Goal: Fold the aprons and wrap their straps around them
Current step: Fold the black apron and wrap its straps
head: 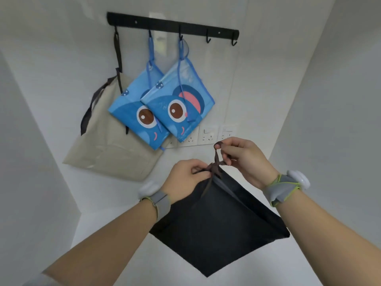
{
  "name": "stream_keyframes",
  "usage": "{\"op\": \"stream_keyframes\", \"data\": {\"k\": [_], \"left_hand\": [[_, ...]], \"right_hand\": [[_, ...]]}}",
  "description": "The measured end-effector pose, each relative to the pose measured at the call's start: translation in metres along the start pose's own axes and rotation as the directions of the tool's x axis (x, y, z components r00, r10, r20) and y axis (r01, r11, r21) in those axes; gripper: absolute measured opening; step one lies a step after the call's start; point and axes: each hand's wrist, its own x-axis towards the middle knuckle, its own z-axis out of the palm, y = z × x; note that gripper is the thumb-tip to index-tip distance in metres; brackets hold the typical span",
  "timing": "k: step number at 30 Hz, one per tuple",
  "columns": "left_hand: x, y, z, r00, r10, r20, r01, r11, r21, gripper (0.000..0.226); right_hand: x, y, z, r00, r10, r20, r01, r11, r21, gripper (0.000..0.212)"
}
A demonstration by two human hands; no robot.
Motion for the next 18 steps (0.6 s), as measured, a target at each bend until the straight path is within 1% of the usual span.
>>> {"op": "stream_keyframes", "data": {"k": [2, 6, 8, 9, 12, 13, 14, 16, 18], "left_hand": [[0.003, 0.013, -0.023, 0.999, 0.042, -0.018, -0.042, 0.999, 0.022, 0.009], [0.011, 0.045, -0.053, 0.991, 0.120, -0.062, -0.113, 0.988, 0.101, 0.015], [0.018, 0.061, -0.068, 0.983, 0.165, -0.083, -0.145, 0.969, 0.202, 0.016], [0.022, 0.071, -0.077, 0.976, 0.199, -0.088, -0.168, 0.948, 0.270, 0.016], [0.029, 0.100, -0.106, 0.952, 0.300, -0.058, -0.235, 0.840, 0.490, 0.016], [0.035, 0.110, -0.117, 0.946, 0.319, -0.055, -0.242, 0.811, 0.533, 0.015], [0.037, 0.114, -0.122, 0.949, 0.313, -0.043, -0.241, 0.806, 0.541, 0.013], [0.049, 0.129, -0.137, 0.942, 0.321, -0.099, -0.219, 0.811, 0.542, 0.014], [0.066, 0.141, -0.149, 0.942, 0.302, -0.144, -0.180, 0.820, 0.543, 0.015]], "right_hand": [[0.006, -0.020, 0.009, 0.998, -0.059, -0.024, 0.059, 0.998, 0.003, 0.015], [0.017, -0.058, 0.018, 0.989, -0.146, -0.006, 0.145, 0.986, -0.088, 0.015], [0.026, -0.076, 0.018, 0.984, -0.177, 0.027, 0.179, 0.974, -0.135, 0.014], [0.032, -0.088, 0.018, 0.980, -0.190, 0.061, 0.197, 0.968, -0.157, 0.015], [0.049, -0.132, 0.017, 0.959, -0.192, 0.207, 0.238, 0.943, -0.231, 0.016], [0.059, -0.149, 0.019, 0.948, -0.201, 0.246, 0.265, 0.929, -0.260, 0.017], [0.062, -0.156, 0.021, 0.946, -0.195, 0.259, 0.266, 0.924, -0.276, 0.017], [0.080, -0.181, 0.024, 0.934, -0.232, 0.272, 0.310, 0.905, -0.291, 0.017], [0.099, -0.196, 0.027, 0.936, -0.263, 0.235, 0.326, 0.899, -0.292, 0.018]]}}
